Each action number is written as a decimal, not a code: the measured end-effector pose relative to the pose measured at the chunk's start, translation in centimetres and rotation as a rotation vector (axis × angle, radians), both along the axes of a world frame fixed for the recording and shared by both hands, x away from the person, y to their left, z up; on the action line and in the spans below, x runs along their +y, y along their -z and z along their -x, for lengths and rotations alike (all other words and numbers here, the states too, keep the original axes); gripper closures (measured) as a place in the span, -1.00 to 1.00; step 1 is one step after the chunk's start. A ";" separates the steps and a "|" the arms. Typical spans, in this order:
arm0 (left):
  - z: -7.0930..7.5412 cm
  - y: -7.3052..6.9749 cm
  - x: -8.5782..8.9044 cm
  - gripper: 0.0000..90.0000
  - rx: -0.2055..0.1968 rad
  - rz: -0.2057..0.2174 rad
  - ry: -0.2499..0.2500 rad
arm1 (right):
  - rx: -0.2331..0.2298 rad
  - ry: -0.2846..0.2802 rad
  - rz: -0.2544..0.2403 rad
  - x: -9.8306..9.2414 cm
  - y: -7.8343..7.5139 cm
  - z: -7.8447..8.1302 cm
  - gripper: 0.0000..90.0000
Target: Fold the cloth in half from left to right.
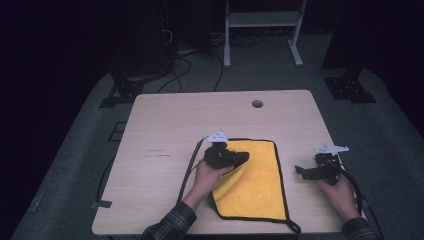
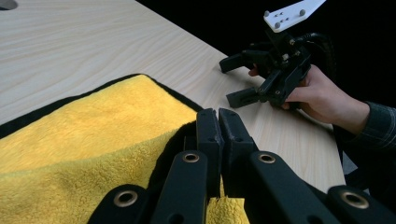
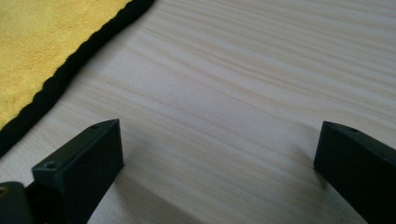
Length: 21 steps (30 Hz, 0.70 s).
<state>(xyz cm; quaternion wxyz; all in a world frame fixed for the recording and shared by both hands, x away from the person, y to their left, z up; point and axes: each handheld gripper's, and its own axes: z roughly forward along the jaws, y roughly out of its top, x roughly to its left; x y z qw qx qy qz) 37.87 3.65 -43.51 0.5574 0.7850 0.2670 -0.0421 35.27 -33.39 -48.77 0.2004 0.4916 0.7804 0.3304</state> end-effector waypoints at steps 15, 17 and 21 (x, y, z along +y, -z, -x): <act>-0.6 0.9 -4.9 0.95 0.021 0.002 0.038 | -0.002 -0.001 0.000 0.0 0.0 0.0 -0.99; -0.7 1.1 -5.2 0.95 0.025 0.000 0.037 | -0.002 -0.001 0.000 0.0 0.0 0.0 -0.99; -0.9 1.5 -6.8 0.95 0.025 -0.022 0.054 | -0.002 -0.004 0.000 0.0 0.0 0.0 -0.99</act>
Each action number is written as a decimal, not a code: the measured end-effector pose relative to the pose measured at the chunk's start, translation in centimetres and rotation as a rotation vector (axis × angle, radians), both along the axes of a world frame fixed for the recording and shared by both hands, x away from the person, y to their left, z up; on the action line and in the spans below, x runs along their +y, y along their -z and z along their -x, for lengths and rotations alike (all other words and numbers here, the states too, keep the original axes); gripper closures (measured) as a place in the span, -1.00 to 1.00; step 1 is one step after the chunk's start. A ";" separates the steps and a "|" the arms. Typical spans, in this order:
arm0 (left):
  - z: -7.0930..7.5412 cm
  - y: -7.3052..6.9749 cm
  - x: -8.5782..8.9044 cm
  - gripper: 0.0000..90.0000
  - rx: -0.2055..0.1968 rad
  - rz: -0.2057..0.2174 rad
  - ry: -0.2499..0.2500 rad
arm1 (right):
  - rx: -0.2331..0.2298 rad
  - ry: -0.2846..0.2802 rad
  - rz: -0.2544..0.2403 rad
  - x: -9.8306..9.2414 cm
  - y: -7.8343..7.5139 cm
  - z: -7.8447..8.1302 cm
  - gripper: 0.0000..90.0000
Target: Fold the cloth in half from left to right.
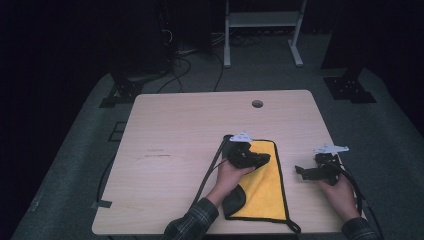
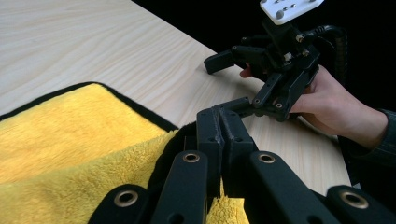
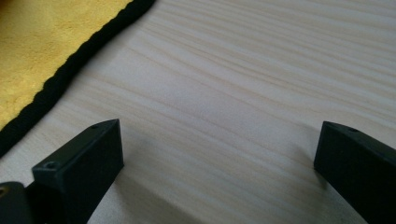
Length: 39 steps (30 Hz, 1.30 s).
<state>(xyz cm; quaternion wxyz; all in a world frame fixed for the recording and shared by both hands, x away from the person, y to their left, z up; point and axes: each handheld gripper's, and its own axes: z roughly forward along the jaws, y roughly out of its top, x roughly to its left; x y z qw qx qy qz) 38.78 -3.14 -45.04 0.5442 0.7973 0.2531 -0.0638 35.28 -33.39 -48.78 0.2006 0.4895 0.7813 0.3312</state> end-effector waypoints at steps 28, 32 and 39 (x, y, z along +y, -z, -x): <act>-0.9 2.3 -5.7 0.94 0.072 -0.204 0.024 | 0.000 -0.005 0.000 0.0 0.0 0.0 -0.99; -0.6 2.1 -6.0 0.75 0.044 -0.218 0.026 | 0.000 -0.005 0.000 0.0 0.0 0.0 -0.99; -0.2 -0.7 -2.3 0.37 -0.021 -0.158 0.000 | 0.002 -0.005 -0.001 0.0 0.0 0.0 -0.99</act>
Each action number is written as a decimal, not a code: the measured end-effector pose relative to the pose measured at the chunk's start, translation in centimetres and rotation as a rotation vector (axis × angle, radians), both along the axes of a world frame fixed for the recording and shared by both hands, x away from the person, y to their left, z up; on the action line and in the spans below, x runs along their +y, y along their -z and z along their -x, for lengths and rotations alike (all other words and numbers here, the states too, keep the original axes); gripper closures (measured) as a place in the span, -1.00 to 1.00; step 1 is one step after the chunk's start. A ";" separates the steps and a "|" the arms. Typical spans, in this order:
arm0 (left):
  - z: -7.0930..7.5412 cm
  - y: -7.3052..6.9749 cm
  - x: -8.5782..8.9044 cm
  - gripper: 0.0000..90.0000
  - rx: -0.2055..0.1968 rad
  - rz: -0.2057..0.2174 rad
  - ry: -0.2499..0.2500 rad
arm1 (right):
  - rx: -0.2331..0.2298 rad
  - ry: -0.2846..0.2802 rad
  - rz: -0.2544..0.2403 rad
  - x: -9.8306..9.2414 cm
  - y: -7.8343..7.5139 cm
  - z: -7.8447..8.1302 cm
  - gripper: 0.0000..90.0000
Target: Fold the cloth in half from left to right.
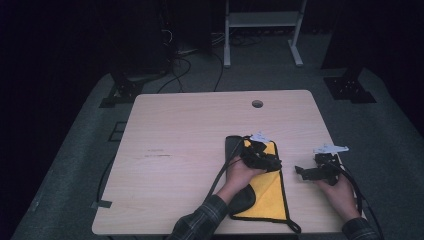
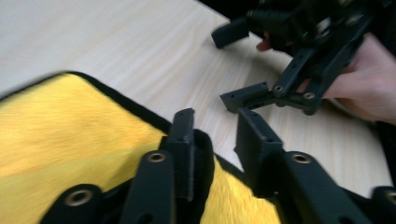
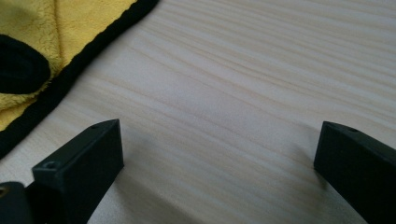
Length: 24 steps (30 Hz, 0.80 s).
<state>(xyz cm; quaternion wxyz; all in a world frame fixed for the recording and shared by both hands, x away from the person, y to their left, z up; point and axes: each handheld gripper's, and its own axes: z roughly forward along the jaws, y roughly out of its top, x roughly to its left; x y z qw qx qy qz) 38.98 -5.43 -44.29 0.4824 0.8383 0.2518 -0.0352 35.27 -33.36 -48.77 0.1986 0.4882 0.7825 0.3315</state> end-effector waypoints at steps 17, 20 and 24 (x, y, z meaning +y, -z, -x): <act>0.5 1.2 11.3 -0.21 -0.052 -0.138 -0.213 | 0.000 0.001 0.000 0.0 0.0 0.0 -0.99; 0.7 1.5 11.7 -0.22 -0.052 -0.153 -0.213 | 0.000 0.001 0.000 0.0 0.0 0.0 -0.99; 1.1 2.4 11.4 -0.24 -0.056 -0.213 -0.222 | -0.001 -0.001 0.001 0.0 0.0 0.0 -0.99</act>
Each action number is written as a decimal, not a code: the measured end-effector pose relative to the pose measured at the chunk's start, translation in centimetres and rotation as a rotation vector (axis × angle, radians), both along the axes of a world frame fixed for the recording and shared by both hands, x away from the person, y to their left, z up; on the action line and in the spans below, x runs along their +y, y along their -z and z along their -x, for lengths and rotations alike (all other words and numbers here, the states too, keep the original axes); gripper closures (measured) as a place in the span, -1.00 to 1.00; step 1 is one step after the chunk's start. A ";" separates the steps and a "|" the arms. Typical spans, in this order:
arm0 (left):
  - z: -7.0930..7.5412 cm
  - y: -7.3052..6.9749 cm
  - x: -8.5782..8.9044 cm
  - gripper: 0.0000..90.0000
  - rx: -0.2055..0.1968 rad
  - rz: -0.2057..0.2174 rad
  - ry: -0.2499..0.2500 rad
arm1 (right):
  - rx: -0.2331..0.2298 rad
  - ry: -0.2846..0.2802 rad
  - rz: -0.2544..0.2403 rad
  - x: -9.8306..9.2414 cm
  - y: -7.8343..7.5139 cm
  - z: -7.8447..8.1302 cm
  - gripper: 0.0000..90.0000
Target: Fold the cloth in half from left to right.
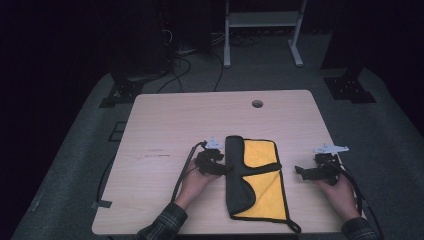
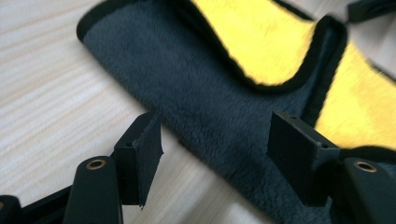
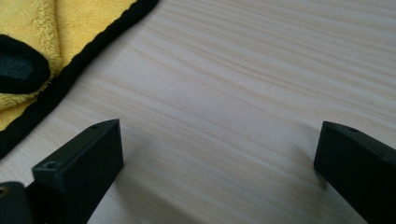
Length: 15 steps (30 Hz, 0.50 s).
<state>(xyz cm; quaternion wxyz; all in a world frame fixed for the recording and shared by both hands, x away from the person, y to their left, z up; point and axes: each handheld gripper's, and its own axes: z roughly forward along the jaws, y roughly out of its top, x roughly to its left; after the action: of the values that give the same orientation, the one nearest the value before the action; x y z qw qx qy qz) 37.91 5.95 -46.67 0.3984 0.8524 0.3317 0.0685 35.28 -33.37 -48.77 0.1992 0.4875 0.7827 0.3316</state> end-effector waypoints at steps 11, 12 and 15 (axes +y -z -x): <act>1.6 0.6 -0.8 0.11 -0.044 -0.072 0.026 | 0.000 0.000 0.000 0.0 0.0 0.0 -0.99; 1.8 0.6 -0.8 0.19 -0.048 -0.071 0.027 | 0.000 0.000 0.000 0.0 0.0 0.0 -0.99; 2.2 0.7 -1.0 0.46 -0.052 -0.066 0.038 | -0.001 0.000 0.000 0.0 0.0 0.0 -0.99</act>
<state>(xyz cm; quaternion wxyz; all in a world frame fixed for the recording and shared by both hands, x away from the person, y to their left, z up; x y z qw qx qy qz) 35.73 4.93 -47.33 0.3796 0.8691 0.3028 0.0938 35.28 -33.37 -48.77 0.1996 0.4873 0.7828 0.3317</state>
